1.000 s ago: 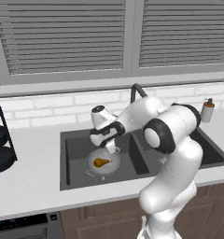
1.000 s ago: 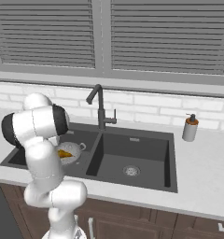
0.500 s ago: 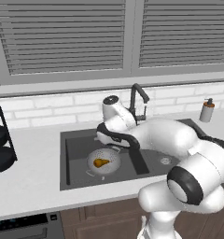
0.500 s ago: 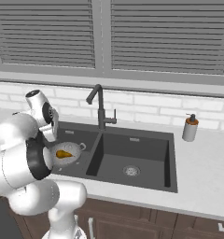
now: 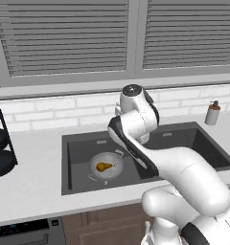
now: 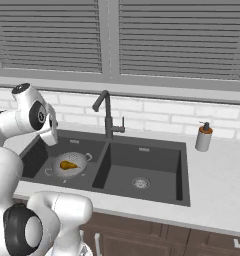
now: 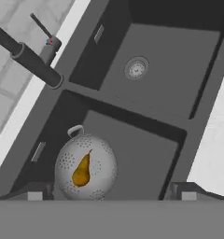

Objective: Put the colander in the sink, put the pear in the colander, and turn on the sink faucet and pour water over the colander.

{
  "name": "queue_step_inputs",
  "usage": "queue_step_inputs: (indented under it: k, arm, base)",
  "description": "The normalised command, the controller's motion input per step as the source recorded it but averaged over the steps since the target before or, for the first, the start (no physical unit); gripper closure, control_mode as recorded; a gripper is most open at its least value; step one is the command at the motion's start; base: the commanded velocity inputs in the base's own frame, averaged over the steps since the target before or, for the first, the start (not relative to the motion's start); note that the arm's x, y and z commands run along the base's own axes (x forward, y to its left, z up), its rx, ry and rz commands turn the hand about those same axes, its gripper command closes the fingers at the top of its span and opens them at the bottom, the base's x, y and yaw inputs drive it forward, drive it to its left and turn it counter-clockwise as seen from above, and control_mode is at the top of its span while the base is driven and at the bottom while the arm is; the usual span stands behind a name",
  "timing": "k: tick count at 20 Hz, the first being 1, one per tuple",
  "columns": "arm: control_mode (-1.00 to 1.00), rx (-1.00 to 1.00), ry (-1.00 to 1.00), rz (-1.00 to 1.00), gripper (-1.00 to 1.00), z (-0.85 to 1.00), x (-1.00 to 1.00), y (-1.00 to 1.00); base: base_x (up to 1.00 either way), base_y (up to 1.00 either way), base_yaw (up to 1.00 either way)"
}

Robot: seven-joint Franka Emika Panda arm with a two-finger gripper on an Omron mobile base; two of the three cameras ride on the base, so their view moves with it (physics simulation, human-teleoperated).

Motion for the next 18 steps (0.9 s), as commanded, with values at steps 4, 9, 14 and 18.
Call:
queue_step_inputs:
  k: [4,9,14,18]
  arm:
    - [-1.0,-0.04,-0.08,0.14,-1.0,0.95,-0.26,-0.19]
    - [-1.0,-0.04,-0.06,0.23,-1.0,0.77,0.0,-0.4]
    - [-1.0,0.16,-0.21,0.31,-1.0,0.61,0.02,-0.49]
    - [-1.0,0.27,-0.15,0.25,-1.0,0.38,0.0,-0.67]
  base:
    - [0.0,0.0,0.0]
    - [0.0,0.0,0.0]
    - [0.0,0.0,0.0]
    - [0.0,0.0,0.0]
